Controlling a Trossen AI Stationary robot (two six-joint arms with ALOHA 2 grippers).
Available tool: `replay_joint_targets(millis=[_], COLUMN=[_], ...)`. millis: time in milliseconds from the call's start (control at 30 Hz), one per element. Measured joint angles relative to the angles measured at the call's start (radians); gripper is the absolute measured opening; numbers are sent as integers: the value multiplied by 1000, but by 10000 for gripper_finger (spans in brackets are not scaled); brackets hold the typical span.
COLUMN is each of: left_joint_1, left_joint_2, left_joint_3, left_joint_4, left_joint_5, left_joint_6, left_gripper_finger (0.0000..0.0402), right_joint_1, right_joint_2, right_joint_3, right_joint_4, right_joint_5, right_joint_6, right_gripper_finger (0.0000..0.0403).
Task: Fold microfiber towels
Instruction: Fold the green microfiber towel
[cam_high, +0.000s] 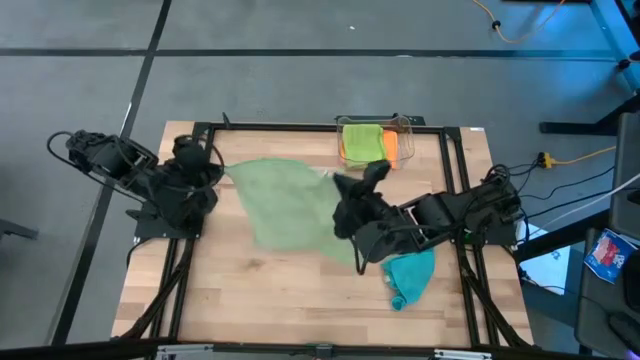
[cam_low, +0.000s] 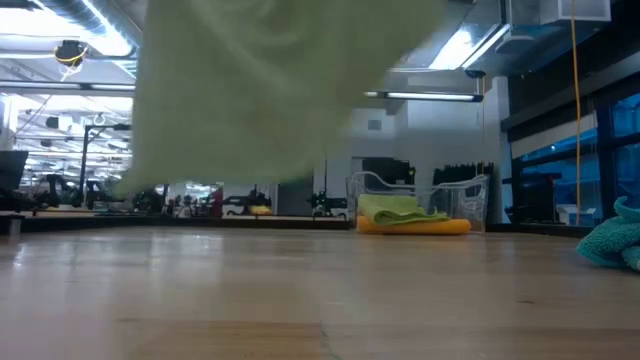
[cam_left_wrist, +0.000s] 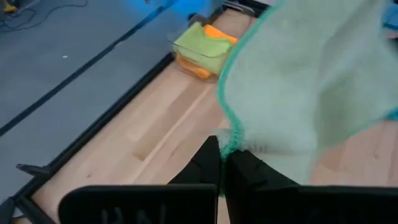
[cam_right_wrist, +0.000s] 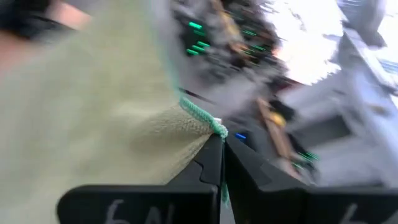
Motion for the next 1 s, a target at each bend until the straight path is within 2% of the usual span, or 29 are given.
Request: replay_joint_targets(millis=[67,167,333,500,833,1000], left_joint_1=[12,32,52,88,169,209], left_joint_2=[-10,-18,-18,-24,-93,-105], left_joint_3=[0,0,0,0,-1,-1], left_joint_4=[0,-2,-27,-128,-124,-124], left_joint_5=[-5,-20,-33,-85,-120,-89], left_joint_6=[5,8,15,-56,-52,-23], left_gripper_finger=[0,0,0,0,0,0], right_joint_1=[-9,-30,-61,-82,-116,-134], right_joint_2=[-1,-1,-2,-2,-2,-2], right_joint_3=[0,-1,-1,-1,-1,-1], right_joint_4=[1,0,-14,-36,-193,-246], right_joint_5=[-88,-134,-134,-101,-92,-92], right_joint_6=[-5,-2,14,27,99,128], right_gripper_finger=[16,16,16,16,16,16])
